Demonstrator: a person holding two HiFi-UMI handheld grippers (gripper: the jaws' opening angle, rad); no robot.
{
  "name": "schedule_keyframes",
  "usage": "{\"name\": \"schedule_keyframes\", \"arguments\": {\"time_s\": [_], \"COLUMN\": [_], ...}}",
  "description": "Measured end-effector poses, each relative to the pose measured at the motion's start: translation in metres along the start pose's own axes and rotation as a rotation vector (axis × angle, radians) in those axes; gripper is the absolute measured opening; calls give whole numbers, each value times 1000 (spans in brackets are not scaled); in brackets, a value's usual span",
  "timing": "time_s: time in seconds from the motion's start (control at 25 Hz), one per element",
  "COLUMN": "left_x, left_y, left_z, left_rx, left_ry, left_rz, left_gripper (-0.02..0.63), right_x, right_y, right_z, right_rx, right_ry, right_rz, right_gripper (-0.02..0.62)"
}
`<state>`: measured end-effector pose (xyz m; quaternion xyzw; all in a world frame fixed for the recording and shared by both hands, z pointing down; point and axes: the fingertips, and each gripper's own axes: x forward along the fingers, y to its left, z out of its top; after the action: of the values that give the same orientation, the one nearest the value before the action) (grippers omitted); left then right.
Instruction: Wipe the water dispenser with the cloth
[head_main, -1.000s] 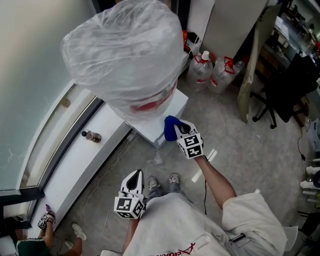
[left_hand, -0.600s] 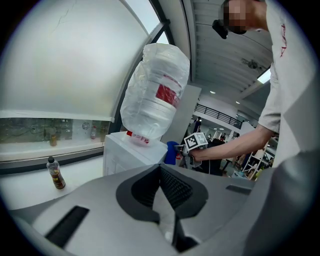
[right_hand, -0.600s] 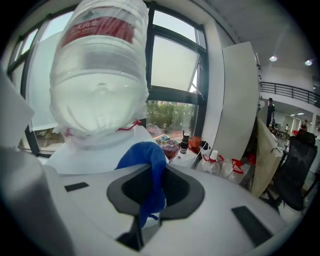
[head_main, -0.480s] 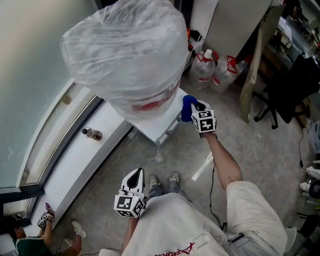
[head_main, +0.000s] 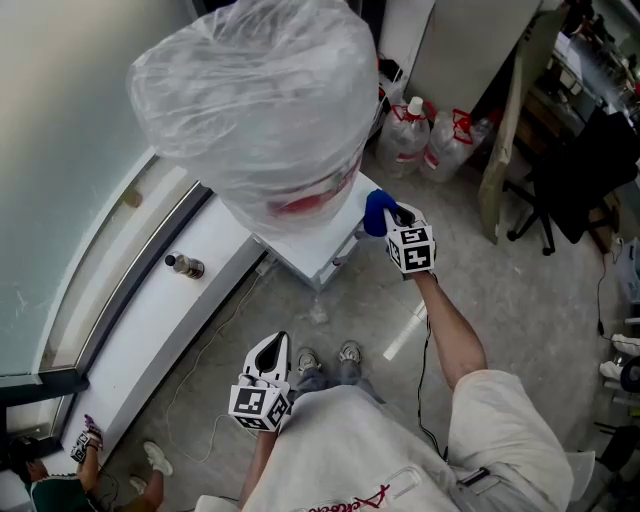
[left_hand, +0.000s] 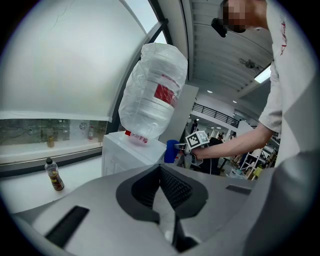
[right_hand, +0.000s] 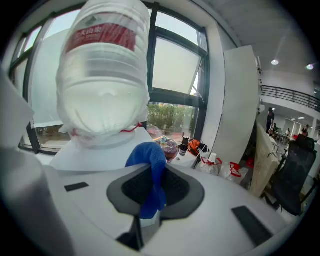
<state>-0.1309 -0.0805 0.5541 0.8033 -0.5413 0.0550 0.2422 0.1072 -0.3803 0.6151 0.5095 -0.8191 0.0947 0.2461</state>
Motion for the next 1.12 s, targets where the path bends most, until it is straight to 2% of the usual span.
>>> {"name": "schedule_keyframes", "arguments": {"time_s": [0.16,0.36,0.68,0.88,1.12], "left_x": [0,-2,-14,-25,-32], "left_y": [-5,-13,-23,-21,-18], "left_z": [0,-3,-13,-28,-34], "left_rx": [3,10,-1,-22,-36], "left_ry": [-6,-11,-13,2,4], "left_rz": [-18,-41,-44,-22,4], "left_gripper": [12,12,12,12,12], "right_x": [-35,-78,-103,-93,-74], "right_y": [32,93,201,228,234], "right_z": [-3,-19,-76,-89,-95], "right_rx": [-10,6,15,24,21], "right_ry": [-58,-98,-14,9,38], "right_rz": [27,81,258,302,314], "right_gripper": [51,51,51,51,51]}}
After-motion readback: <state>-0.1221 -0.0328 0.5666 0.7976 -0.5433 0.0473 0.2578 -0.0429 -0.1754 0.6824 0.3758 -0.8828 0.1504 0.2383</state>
